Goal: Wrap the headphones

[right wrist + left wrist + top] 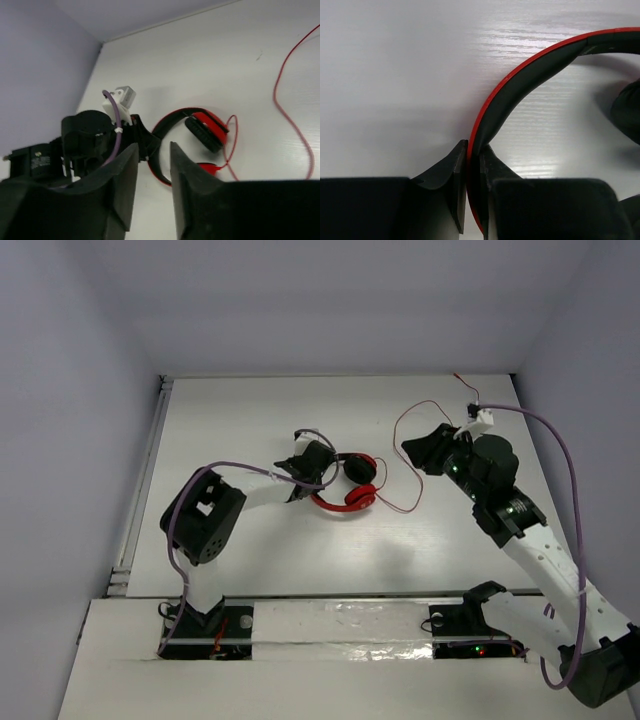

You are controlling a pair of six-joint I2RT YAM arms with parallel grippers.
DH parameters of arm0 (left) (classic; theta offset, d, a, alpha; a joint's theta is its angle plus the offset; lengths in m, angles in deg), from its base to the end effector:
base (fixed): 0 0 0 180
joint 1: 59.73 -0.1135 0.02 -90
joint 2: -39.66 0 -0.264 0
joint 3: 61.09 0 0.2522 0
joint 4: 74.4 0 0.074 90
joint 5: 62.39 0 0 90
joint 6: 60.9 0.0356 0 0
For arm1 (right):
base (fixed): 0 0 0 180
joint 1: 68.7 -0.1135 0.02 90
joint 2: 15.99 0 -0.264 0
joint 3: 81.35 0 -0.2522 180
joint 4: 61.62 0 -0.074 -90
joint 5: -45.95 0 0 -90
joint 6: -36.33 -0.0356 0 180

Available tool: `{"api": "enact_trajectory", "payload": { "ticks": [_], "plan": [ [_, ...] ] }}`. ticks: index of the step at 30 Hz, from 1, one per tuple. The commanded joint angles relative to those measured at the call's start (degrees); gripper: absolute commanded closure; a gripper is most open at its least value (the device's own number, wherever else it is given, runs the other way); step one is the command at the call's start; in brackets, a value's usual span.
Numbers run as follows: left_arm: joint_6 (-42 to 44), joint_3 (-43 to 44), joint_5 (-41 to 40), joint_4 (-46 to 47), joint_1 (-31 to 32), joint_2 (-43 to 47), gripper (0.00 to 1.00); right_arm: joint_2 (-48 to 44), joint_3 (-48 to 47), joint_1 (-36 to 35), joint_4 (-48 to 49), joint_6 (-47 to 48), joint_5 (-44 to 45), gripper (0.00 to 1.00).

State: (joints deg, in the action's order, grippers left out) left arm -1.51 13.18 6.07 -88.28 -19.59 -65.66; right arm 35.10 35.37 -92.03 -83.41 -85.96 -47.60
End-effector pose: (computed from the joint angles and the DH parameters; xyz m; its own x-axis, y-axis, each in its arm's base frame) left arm 0.3002 -0.2360 0.1624 -0.6688 -0.0556 -0.7413 0.0701 0.9880 -0.1373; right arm 0.1908 0.0847 0.3539 -0.3706 0.4208 -0.8280 -0.2997 0.7896 0.5355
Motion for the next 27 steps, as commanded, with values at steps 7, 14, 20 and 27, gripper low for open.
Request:
{"api": "enact_trajectory", "payload": {
  "ticks": [7,14,20,27],
  "plan": [
    [11.2,18.1,3.2,-18.3,-0.1,18.1,1.0,0.7,2.7,-0.4,9.5,2.3,-5.9,1.0],
    [17.2,32.9,13.6,-28.5,-8.4,21.9,1.0,0.4,4.0,-0.4,13.0,6.3,-5.0,0.94],
    [18.7,41.3,24.0,-32.4,-13.8,22.6,1.0,2.5,5.1,-0.4,19.0,10.1,-11.1,0.33],
    [19.1,50.5,30.9,-36.6,-15.7,20.4,1.0,12.4,5.2,-0.4,23.8,13.8,-19.4,0.26]
  ]
}}
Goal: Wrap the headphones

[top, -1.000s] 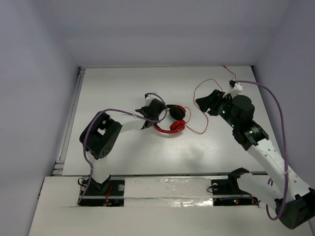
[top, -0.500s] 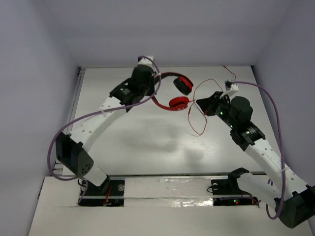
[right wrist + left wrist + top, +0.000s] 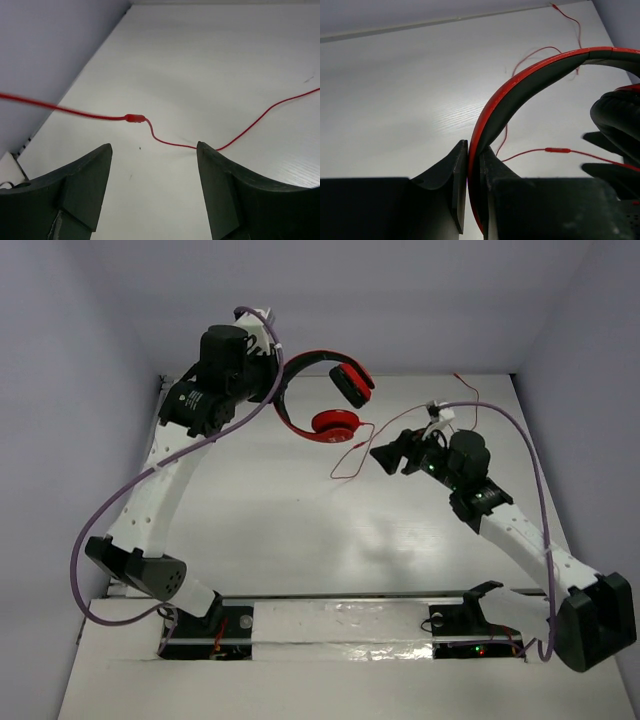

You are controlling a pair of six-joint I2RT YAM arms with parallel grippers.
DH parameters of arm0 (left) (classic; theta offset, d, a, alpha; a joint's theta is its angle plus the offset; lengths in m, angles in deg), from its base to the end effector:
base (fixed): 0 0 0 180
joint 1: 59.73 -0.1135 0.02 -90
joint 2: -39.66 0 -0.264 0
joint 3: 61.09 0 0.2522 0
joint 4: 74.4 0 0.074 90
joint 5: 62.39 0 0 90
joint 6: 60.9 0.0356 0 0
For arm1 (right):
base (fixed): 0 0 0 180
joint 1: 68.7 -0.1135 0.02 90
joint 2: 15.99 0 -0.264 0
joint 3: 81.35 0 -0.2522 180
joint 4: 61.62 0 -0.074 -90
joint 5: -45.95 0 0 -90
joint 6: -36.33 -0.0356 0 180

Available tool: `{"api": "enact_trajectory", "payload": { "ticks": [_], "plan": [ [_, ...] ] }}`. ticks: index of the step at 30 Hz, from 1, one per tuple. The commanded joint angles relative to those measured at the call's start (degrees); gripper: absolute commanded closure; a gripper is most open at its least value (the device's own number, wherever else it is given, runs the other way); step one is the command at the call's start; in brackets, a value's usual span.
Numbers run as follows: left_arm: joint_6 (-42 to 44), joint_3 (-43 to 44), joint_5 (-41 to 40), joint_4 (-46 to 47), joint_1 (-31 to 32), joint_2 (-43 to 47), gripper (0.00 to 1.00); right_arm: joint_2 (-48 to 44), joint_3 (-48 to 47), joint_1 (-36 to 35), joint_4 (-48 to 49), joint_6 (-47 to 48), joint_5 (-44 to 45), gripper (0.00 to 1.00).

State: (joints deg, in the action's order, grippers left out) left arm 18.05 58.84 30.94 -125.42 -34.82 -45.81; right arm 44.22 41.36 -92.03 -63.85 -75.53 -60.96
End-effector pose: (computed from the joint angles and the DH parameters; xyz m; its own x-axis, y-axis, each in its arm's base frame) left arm 0.2822 -0.1333 0.4882 -0.3440 -0.0512 -0.9376 0.4127 0.8886 -0.2000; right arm 0.2239 0.1079 0.3201 -0.3166 0.2514 -0.9146 -0.5679 0.7221 0.3951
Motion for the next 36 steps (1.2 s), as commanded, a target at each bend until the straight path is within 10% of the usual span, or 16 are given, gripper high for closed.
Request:
{"api": "enact_trajectory", "payload": {
  "ticks": [1,14,29,36],
  "plan": [
    [-1.1,5.6,8.2,0.5,-1.1,0.2,1.0,5.6,-1.0,-0.4,5.3,3.2,-7.9,0.25],
    [-6.4,27.1,20.0,-1.5,-5.0,-7.8,1.0,14.0,2.8,-0.4,18.9,1.7,-6.8,0.28],
    [-11.9,22.2,31.7,5.3,-11.5,-3.1,1.0,28.0,-2.8,-0.4,26.2,6.7,-4.7,0.3],
    [-11.2,22.9,27.8,5.0,-13.1,-3.3,1.0,18.3,0.9,-1.4,19.6,3.9,-7.1,0.72]
  ]
}}
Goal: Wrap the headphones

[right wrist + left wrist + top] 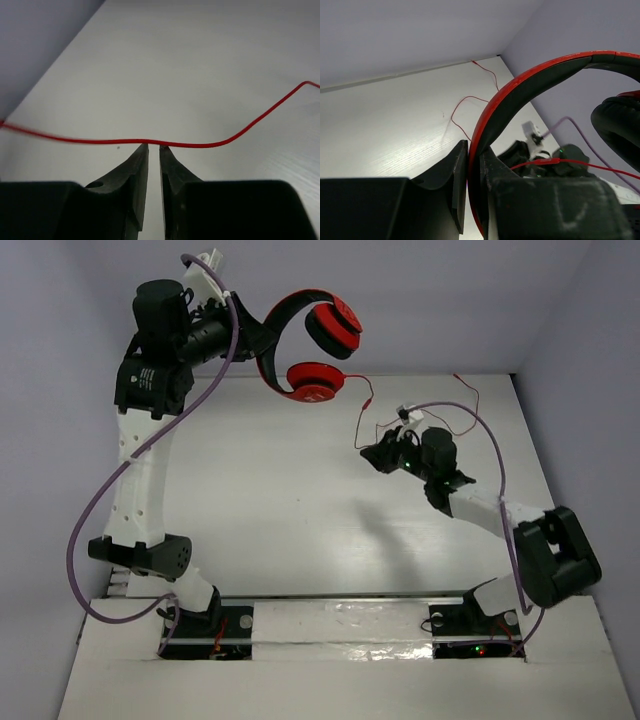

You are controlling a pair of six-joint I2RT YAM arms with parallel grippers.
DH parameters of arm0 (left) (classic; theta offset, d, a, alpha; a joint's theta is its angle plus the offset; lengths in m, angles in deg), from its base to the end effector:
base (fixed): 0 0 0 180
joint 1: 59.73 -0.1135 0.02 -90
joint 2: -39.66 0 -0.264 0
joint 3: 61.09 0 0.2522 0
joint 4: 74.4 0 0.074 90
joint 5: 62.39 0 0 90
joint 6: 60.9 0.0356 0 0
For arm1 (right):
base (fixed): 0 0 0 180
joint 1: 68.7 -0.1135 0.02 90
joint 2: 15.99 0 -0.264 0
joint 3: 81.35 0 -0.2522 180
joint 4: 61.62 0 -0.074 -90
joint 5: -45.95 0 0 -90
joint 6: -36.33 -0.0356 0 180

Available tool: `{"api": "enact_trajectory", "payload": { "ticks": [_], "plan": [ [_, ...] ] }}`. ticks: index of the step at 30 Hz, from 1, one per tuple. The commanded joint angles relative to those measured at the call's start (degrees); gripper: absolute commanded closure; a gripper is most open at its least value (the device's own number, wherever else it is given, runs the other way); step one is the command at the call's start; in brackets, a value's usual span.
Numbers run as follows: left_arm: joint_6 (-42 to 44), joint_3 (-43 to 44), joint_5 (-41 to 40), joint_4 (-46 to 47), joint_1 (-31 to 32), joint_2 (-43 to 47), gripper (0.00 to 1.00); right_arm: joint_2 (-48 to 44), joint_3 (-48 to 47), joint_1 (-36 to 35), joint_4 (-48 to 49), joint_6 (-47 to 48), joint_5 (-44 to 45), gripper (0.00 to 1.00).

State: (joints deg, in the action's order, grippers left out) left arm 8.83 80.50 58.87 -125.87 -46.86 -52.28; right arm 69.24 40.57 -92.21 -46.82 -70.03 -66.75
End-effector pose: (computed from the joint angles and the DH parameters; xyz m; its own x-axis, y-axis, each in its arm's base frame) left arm 0.2850 -0.0841 0.5662 -0.2702 -0.2420 -0.9319 0.6422 0.6758 -0.3617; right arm 0.2942 0.1430 0.2386 -0.3892 0.1141 -0.9141 -0.6296 0.6914 0.3544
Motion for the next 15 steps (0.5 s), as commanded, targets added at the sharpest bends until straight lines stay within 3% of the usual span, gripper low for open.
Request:
{"api": "enact_trajectory", "payload": {
  "ticks": [1,3,4,5,9,11,13,15],
  "plan": [
    [-2.7,1.1,-0.4,6.2,-1.1,2.9,1.0,-8.4,5.8,-1.9,4.3,-4.2,-1.4,0.81],
    [-3.8,1.5,-0.1,7.9,-1.7,2.2,1.0,-11.6,8.6,-2.6,5.1,-5.2,-0.5,0.82],
    [-5.1,2.0,0.4,8.5,-2.2,1.0,1.0,-14.7,9.9,-2.6,4.6,-5.3,0.8,0.93],
    [-5.9,3.2,1.2,9.0,-2.2,0.5,1.0,-16.1,10.4,-2.6,4.3,-5.3,2.4,0.97],
    [-9.3,6.6,2.7,11.8,-3.5,-1.5,1.0,-21.7,11.9,-2.6,1.9,-5.7,4.9,0.98],
    [-11.2,5.5,3.7,13.6,-4.2,-0.3,1.0,-23.1,12.5,-2.6,2.4,-4.5,8.1,0.65],
    [-12.4,2.7,3.8,18.1,-4.2,2.9,1.0,-23.3,11.6,-2.6,1.4,-2.5,8.4,0.26],
    [-14.2,-0.2,5.2,21.0,-4.7,4.2,1.0,-22.9,10.0,-3.1,0.7,-0.9,7.2,0.21]
  ]
}}
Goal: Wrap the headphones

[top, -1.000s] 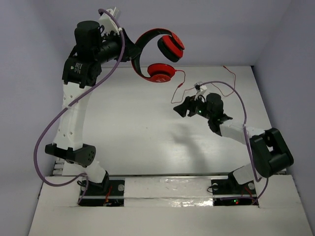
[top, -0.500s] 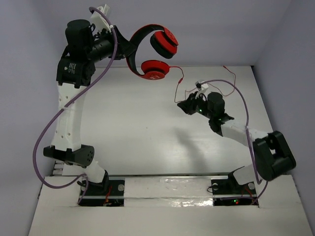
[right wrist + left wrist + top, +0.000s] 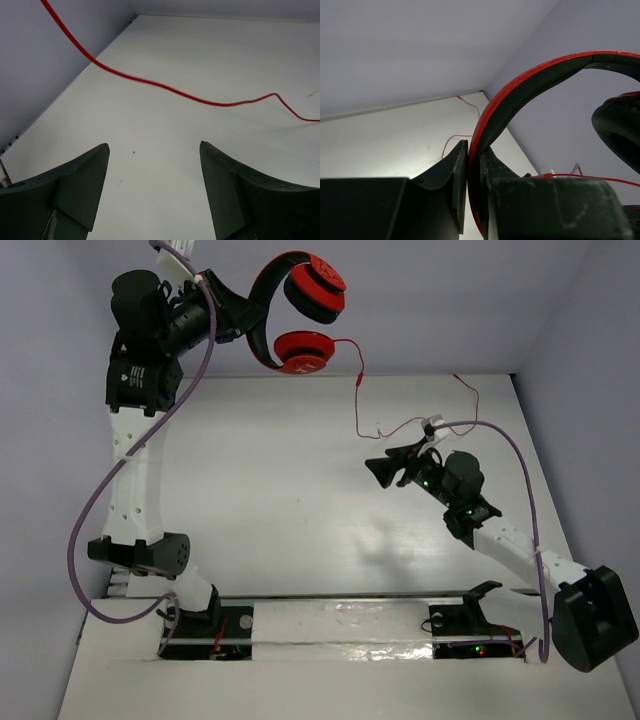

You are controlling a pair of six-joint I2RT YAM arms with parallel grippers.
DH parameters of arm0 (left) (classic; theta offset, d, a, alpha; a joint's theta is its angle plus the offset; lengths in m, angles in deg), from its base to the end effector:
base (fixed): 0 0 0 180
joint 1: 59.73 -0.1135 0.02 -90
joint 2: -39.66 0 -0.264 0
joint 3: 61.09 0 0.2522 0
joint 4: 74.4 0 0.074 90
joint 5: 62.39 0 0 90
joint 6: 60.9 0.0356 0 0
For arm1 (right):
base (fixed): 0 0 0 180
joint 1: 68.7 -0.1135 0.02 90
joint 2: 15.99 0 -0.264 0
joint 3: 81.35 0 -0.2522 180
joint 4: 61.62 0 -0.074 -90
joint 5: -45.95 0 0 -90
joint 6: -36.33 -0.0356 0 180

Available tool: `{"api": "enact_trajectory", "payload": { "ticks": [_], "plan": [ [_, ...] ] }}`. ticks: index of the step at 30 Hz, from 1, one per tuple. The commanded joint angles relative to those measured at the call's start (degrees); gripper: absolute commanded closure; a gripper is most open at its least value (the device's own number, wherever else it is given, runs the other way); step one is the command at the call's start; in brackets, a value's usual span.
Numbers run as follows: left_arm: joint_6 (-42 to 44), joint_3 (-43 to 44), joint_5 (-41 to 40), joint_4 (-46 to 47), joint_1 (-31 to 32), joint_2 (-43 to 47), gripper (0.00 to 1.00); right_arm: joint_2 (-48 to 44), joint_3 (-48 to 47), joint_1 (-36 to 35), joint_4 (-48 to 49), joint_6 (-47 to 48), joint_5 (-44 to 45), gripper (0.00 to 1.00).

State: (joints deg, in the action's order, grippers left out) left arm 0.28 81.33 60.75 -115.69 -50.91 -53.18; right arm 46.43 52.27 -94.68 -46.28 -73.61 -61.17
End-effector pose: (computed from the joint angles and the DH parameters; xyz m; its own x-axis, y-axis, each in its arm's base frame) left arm 0.2928 -0.0651 0.5841 -0.1948 -0.3783 -0.9050 0.6495 0.6416 -0.4080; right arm 0.2185 0.1181 0.2765 -0.2433 0.2440 -0.9388 -0.6385 0.6882 0.3444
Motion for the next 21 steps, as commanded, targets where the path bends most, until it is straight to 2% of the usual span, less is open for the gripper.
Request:
{"api": "enact_trajectory", "payload": {
  "ticks": [1,4,8,15,19,21],
  "plan": [
    [-5.7,-0.3,4.3,10.3,-0.6,5.0,1.0,0.2,-2.6,-1.4,-1.1,4.8,2.1,0.21],
    [-5.2,2.2,5.3,8.6,-1.2,4.3,1.0,1.9,-5.3,-3.5,-3.2,8.1,0.8,0.2],
    [-5.0,1.6,7.5,8.4,-2.5,4.6,1.0,6.5,-8.9,-6.0,-4.5,12.8,3.8,0.18],
    [-4.8,0.9,8.2,8.4,-2.5,5.6,1.0,11.0,-11.3,-6.0,-2.0,17.0,18.9,0.2],
    [-4.9,1.2,7.9,8.4,-2.5,5.7,1.0,9.8,-10.3,-6.0,-3.5,15.6,19.0,0.36],
    [-5.1,1.1,8.1,8.5,-2.5,5.6,1.0,9.0,-8.6,-6.0,-2.6,14.8,19.8,0.38]
  ]
}}
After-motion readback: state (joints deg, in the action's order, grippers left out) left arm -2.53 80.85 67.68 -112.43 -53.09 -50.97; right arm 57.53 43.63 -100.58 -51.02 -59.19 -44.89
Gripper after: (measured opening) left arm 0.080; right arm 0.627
